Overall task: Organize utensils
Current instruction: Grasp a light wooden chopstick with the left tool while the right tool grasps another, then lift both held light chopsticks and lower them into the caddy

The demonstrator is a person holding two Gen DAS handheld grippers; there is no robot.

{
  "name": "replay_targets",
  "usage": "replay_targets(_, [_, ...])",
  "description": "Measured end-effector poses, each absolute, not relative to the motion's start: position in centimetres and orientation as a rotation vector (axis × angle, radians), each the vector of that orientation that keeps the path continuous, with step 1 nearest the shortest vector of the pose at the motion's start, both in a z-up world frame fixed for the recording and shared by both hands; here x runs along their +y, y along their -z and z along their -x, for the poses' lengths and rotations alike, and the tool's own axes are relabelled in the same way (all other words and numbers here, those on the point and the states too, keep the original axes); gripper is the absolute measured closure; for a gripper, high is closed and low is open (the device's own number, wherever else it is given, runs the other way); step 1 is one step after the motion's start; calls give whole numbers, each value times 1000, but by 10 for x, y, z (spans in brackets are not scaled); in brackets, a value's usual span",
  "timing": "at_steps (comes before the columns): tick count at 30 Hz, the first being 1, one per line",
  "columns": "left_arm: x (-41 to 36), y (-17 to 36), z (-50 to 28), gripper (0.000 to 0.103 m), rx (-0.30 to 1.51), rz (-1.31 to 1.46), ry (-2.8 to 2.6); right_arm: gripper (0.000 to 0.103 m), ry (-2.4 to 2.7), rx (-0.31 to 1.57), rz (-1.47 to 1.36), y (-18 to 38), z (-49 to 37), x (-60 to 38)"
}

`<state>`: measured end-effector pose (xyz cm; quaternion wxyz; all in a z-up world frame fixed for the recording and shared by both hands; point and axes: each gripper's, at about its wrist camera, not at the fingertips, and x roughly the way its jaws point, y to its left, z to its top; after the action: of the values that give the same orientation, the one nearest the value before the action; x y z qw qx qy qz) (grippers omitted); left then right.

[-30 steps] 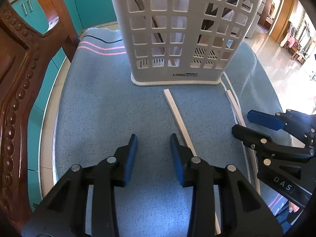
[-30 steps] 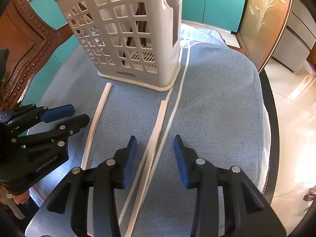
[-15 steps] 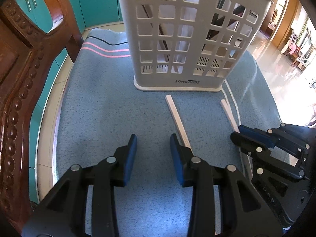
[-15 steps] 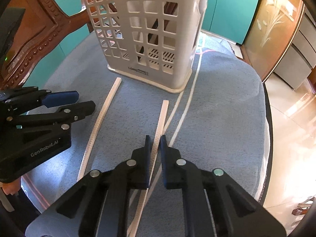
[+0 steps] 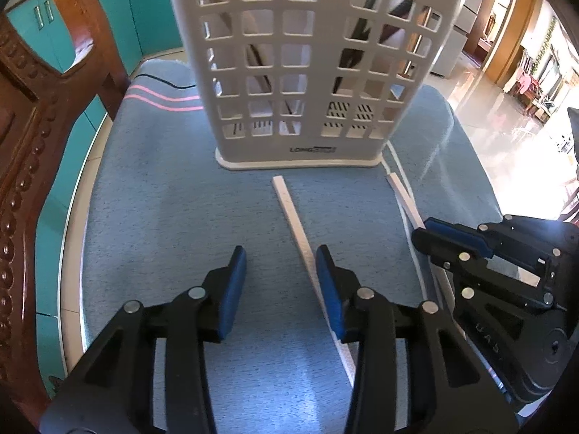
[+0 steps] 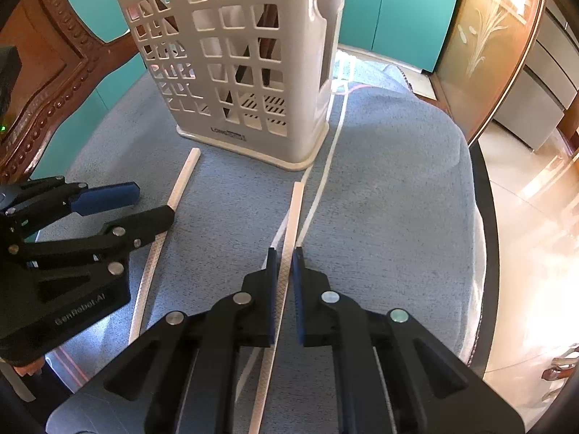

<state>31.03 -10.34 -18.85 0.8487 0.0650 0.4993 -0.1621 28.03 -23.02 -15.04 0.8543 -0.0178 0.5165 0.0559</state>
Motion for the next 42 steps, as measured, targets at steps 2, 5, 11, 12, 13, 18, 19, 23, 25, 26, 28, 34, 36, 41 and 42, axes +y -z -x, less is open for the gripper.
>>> replay_targets(2, [-104,190,-308,61,1056,-143,346,94,-117,1087,35,150,-281,-233])
replay_targets(5, [-108,192,-306,61,1058,-156,346,94,-117,1087,34,150,-281,-237])
replay_targets(11, [-119,193,-294,79,1039,-206,376,94,-116,1087,39,151,-283,-237])
replay_targets(12, [-123,193,-292,86,1039,-211,383,94,-115,1087,40,151,-283,-236])
replay_targets(13, [-125,193,-290,88,1038,-219,389,94,-114,1087,41,151,-283,-236])
replay_targets(18, [-121,190,-282,93,1049,-219,409,94,-115,1088,41,151,-283,-236])
replay_targets(19, [-117,190,-281,94,1050,-220,406,94,-115,1088,42,151,-283,-236])
replay_targets(23, [-107,186,-279,94,1048,-207,387,94,-118,1088,46,153,-284,-230])
replay_targets(25, [-101,183,-279,94,1051,-191,372,94,-138,1086,47,153,-284,-226])
replay_targets(26, [-100,183,-279,94,1053,-185,367,94,-148,1086,46,153,-284,-224])
replay_targets(28, [-98,182,-279,94,1064,-167,366,94,-161,1086,47,153,-283,-222])
replay_targets(34, [-94,184,-299,94,1073,-148,356,91,-157,1086,-8,150,-285,-236])
replay_targets(36, [-95,187,-305,94,1077,-144,351,85,-149,1085,-1,150,-286,-237])
replay_targets(41, [-101,193,-319,92,1075,-187,327,75,-144,1082,51,153,-286,-235])
replay_targets(42, [-103,194,-318,92,1074,-193,324,75,-143,1079,58,154,-286,-234])
